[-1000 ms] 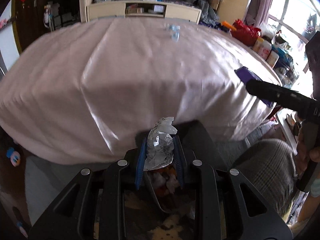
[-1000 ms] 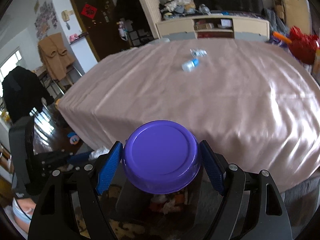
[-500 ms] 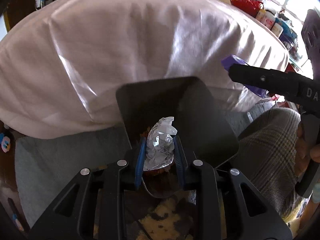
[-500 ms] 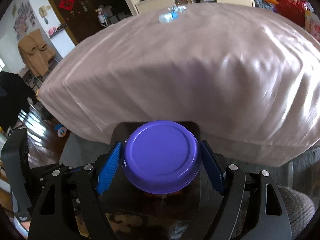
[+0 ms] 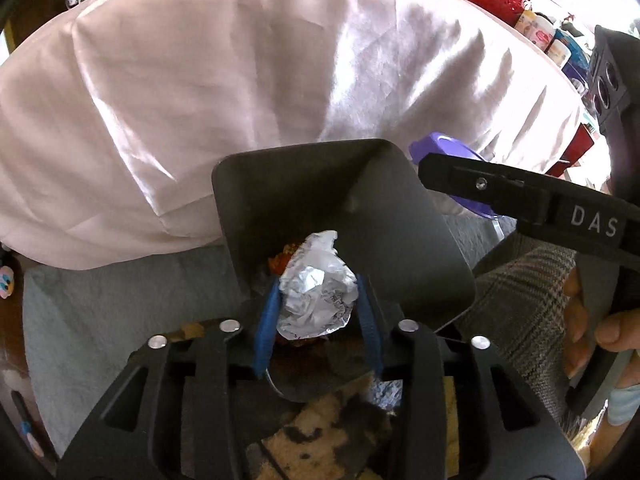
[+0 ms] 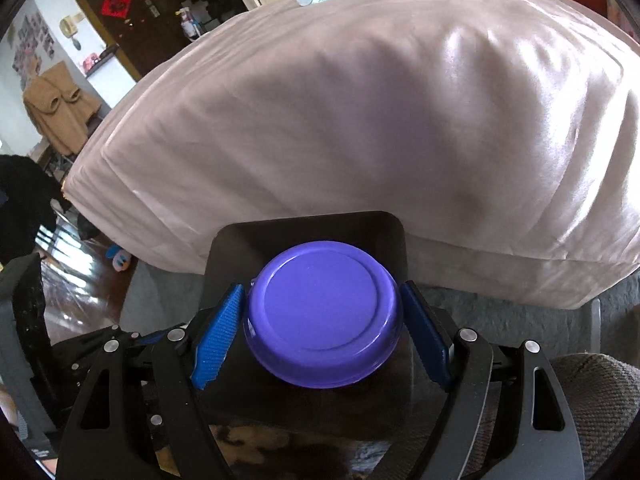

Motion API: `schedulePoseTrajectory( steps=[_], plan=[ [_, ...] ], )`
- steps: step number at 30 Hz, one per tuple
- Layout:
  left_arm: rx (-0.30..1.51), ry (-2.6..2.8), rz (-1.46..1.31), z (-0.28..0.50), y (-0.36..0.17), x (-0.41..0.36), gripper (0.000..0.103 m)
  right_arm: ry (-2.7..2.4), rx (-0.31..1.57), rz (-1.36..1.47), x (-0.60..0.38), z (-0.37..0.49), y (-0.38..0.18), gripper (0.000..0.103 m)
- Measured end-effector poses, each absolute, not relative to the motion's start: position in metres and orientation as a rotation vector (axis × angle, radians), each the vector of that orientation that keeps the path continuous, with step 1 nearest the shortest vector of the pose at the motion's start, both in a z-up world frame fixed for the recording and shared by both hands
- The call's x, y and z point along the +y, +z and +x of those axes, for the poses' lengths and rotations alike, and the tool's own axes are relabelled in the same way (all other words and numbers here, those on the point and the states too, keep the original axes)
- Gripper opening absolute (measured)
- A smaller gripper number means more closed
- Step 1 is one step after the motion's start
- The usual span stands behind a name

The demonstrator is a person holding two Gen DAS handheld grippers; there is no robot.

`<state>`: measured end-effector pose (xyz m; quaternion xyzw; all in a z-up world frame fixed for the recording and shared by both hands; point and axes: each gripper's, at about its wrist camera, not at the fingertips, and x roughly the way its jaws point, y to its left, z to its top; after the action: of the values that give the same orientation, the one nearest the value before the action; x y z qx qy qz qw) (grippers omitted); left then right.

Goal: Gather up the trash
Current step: 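Carry the foil ball and purple bowl to the black bin and release them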

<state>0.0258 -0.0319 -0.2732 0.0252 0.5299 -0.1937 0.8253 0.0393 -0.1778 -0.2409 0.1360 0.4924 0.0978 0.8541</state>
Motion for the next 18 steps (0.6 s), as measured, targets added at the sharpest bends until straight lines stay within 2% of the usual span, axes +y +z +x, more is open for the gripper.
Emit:
schedulePoseTrajectory(
  steps=[3, 7, 12, 18],
  plan=[
    [1.127, -0.398, 0.052, 0.027, -0.271, -0.028, 0.052, 0.2, 1.034, 0.296, -0.179, 0.042, -0.238, 0.086],
    [1.124, -0.378, 0.046, 0.028, -0.268, -0.02, 0.067, 0.199, 1.03, 0.321, -0.181, 0.042, -0.237, 0.087],
    [1.105, -0.353, 0.048, 0.03, -0.255, -0.009, 0.077, 0.197, 0.996, 0.341, -0.189, 0.04, -0.22, 0.087],
    [1.023, -0.321, 0.062, 0.037, -0.218, 0.005, 0.089, 0.166, 0.877, 0.335, -0.216, 0.04, -0.173, 0.087]
  ],
)
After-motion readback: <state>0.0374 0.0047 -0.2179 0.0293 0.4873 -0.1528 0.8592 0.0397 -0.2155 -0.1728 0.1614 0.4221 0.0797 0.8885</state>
